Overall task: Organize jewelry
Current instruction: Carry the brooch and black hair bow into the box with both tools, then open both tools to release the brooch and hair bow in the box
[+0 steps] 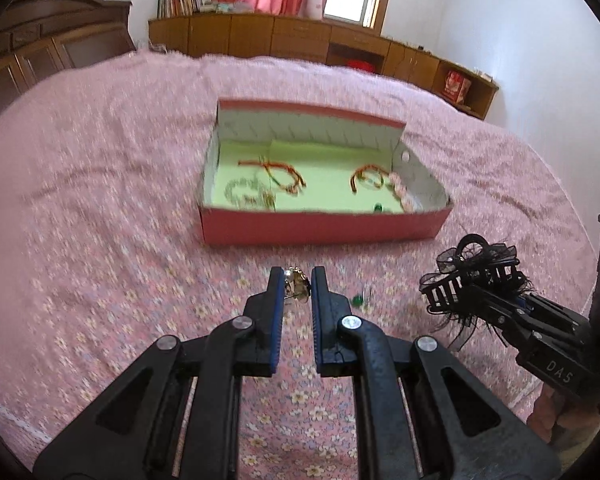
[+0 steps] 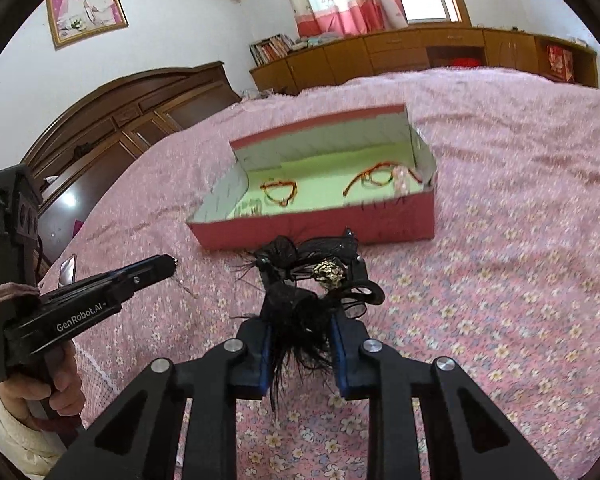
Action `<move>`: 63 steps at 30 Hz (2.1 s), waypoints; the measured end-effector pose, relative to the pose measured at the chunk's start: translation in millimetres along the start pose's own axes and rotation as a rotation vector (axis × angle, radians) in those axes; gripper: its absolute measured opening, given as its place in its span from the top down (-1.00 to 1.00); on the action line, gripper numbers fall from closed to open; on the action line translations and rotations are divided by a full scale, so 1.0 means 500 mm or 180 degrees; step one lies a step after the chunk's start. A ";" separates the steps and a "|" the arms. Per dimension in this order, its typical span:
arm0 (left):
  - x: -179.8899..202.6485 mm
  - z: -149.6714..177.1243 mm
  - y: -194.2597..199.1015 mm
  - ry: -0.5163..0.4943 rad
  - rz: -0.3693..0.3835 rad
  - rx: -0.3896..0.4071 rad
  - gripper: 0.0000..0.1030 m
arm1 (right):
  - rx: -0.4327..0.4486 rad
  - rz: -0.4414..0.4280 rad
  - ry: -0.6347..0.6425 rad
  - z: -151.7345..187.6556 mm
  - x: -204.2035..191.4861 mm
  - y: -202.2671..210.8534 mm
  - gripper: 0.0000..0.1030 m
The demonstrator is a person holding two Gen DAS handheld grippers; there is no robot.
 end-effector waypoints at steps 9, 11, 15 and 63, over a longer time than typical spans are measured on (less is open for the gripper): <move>0.000 -0.046 0.014 -0.0003 -0.0027 0.0252 0.91 | 0.0332 0.0087 0.0177 -0.052 -0.022 0.035 0.51; 0.003 -0.057 0.017 -0.0003 -0.0029 0.0312 0.91 | 0.0403 0.0098 0.0210 -0.066 -0.026 0.040 0.51; 0.009 -0.082 0.024 -0.0030 -0.0032 0.0465 0.91 | 0.0522 0.0108 0.0245 -0.090 -0.033 0.045 0.51; -0.054 -0.167 -0.239 0.0071 -0.0397 0.0050 0.91 | 0.0086 0.0531 0.0091 -0.206 0.115 -0.201 0.51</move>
Point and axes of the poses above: each gripper's, at about its wrist camera, not at the fingertips, and y roughly against the way its jaws point, x to its right, z to its underside, the point moved 2 cm from there along -y, roughly the way its jaws point, and after that the axes turned 6 degrees about -x, right-handed, at the moved point
